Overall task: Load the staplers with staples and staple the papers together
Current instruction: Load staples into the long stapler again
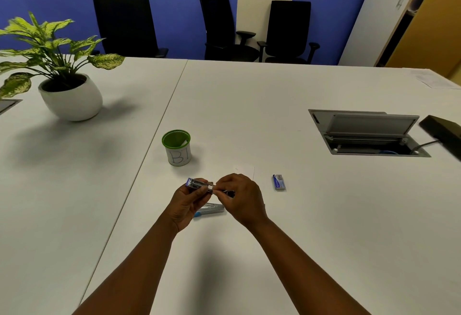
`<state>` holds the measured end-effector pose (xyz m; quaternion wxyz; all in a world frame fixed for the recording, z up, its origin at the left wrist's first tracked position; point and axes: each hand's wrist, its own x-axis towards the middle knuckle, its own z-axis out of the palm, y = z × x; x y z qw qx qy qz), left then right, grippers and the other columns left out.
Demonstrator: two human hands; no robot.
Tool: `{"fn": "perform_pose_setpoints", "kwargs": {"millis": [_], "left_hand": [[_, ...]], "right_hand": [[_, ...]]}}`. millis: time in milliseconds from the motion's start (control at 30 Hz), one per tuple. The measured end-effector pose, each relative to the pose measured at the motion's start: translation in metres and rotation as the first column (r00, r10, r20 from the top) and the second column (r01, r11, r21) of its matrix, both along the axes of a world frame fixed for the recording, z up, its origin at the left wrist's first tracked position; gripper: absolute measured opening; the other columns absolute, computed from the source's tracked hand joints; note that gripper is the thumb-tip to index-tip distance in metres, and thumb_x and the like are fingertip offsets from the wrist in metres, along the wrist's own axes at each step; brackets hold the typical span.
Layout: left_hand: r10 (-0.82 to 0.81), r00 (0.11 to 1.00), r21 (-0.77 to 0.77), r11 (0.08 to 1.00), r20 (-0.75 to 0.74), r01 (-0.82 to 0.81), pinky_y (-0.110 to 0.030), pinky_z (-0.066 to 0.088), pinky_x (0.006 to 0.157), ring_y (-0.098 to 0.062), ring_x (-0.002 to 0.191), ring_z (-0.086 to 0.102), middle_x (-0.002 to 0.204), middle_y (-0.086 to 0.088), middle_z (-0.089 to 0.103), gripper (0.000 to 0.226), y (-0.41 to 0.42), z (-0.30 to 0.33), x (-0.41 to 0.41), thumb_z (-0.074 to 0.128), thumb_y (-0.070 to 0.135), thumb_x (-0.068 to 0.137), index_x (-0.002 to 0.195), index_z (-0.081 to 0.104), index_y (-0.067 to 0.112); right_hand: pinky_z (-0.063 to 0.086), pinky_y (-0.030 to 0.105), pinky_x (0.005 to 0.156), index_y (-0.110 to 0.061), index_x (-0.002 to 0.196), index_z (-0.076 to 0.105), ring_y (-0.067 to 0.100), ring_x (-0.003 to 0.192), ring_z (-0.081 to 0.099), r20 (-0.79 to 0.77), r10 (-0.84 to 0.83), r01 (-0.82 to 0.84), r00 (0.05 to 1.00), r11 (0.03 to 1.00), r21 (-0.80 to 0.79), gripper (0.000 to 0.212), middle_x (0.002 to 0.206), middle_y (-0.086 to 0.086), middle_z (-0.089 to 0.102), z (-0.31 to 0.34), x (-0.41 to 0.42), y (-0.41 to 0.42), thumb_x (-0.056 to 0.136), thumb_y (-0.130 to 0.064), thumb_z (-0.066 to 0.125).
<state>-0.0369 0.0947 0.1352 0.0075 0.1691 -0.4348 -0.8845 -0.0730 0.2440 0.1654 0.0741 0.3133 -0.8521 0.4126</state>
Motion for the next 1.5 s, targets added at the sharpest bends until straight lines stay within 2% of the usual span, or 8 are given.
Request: {"fn": "perform_pose_setpoints", "kwargs": {"millis": [133, 367, 567, 767, 967, 1100, 1233, 1500], "left_hand": [[0.021, 1.000, 0.049, 0.999, 0.002, -0.021, -0.018, 0.056, 0.053, -0.015, 0.065, 0.072, 0.071, -0.008, 0.074, 0.079, -0.001, -0.002, 0.001, 0.095, 0.025, 0.008, 0.078, 0.066, 0.007], [0.034, 0.998, 0.132, 0.990, 0.048, -0.040, -0.018, 0.055, 0.050, -0.015, 0.062, 0.071, 0.068, -0.008, 0.073, 0.093, 0.001, -0.011, 0.006, 0.095, 0.022, 0.002, 0.087, 0.058, 0.006], [0.010, 0.998, 0.136, 0.991, 0.061, -0.018, -0.018, 0.056, 0.052, -0.014, 0.063, 0.071, 0.071, -0.007, 0.074, 0.091, 0.001, -0.017, 0.009, 0.095, 0.023, 0.004, 0.087, 0.060, 0.006], [-0.007, 0.998, 0.113, 0.994, 0.061, 0.000, -0.017, 0.056, 0.054, -0.011, 0.063, 0.071, 0.069, -0.005, 0.073, 0.090, 0.000, -0.019, 0.007, 0.096, 0.026, 0.007, 0.087, 0.058, 0.007], [-0.054, 0.997, 0.068, 0.996, 0.047, 0.051, -0.016, 0.056, 0.058, -0.010, 0.068, 0.071, 0.072, -0.002, 0.073, 0.088, -0.001, -0.018, 0.005, 0.096, 0.030, 0.013, 0.089, 0.058, 0.008], [-0.048, 0.997, 0.056, 0.997, 0.054, 0.045, -0.017, 0.056, 0.055, -0.011, 0.067, 0.071, 0.072, -0.004, 0.074, 0.087, -0.002, -0.019, 0.004, 0.096, 0.029, 0.010, 0.086, 0.058, 0.007], [-0.024, 0.998, 0.049, 0.999, 0.058, 0.021, -0.016, 0.055, 0.055, -0.012, 0.066, 0.072, 0.072, -0.004, 0.074, 0.090, -0.004, -0.021, 0.003, 0.095, 0.030, 0.008, 0.086, 0.058, 0.007], [-0.059, 0.997, 0.009, 0.998, 0.041, 0.059, -0.016, 0.056, 0.055, -0.011, 0.066, 0.071, 0.068, -0.003, 0.073, 0.087, 0.000, -0.018, 0.000, 0.095, 0.033, 0.012, 0.086, 0.058, 0.006]], "right_hand": [[0.051, 0.030, 0.080, -0.016, 0.103, 0.066, 0.018, 0.089, 0.062, 0.036, 0.087, -0.091, 0.996, 0.981, 0.171, 0.023, 0.100, 0.003, 0.068, 0.008, -0.003, 0.005, 0.081, -0.024, 0.065], [0.035, 0.027, 0.067, -0.013, 0.101, 0.059, 0.027, 0.088, 0.056, 0.056, 0.225, -0.226, 0.973, 0.866, 0.447, 0.017, 0.100, 0.009, 0.059, 0.029, -0.012, 0.004, 0.086, -0.020, 0.060], [0.041, 0.028, 0.076, -0.031, 0.128, 0.049, 0.019, 0.095, 0.055, 0.134, 0.246, -0.281, 0.960, 0.835, 0.474, 0.042, 0.105, 0.005, 0.059, 0.028, -0.013, 0.003, 0.088, -0.023, 0.057], [0.040, 0.029, 0.072, -0.020, 0.107, 0.058, 0.024, 0.094, 0.056, 0.132, 0.238, -0.272, 0.962, 0.827, 0.492, 0.022, 0.101, 0.005, 0.059, 0.029, -0.013, 0.003, 0.085, -0.019, 0.058], [0.036, 0.026, 0.070, -0.036, 0.127, 0.050, 0.021, 0.096, 0.054, 0.166, 0.243, -0.295, 0.956, 0.802, 0.520, 0.044, 0.107, 0.004, 0.057, 0.027, -0.015, 0.005, 0.087, -0.019, 0.054], [0.049, 0.029, 0.074, -0.034, 0.122, 0.046, 0.017, 0.081, 0.063, 0.350, 0.182, -0.289, 0.919, 0.915, 0.281, 0.055, 0.097, -0.004, 0.061, 0.027, -0.016, 0.008, 0.076, -0.017, 0.071], [0.053, 0.028, 0.068, -0.028, 0.082, 0.057, 0.016, 0.068, 0.066, 0.433, 0.122, -0.133, 0.893, 0.991, -0.003, 0.027, 0.082, -0.002, 0.064, 0.028, -0.019, 0.011, 0.072, -0.011, 0.076], [0.052, 0.024, 0.071, -0.008, 0.084, 0.072, 0.015, 0.071, 0.066, 0.271, 0.075, -0.075, 0.960, 0.997, -0.008, 0.010, 0.082, 0.009, 0.073, 0.020, -0.015, 0.000, 0.075, -0.012, 0.073]]}}
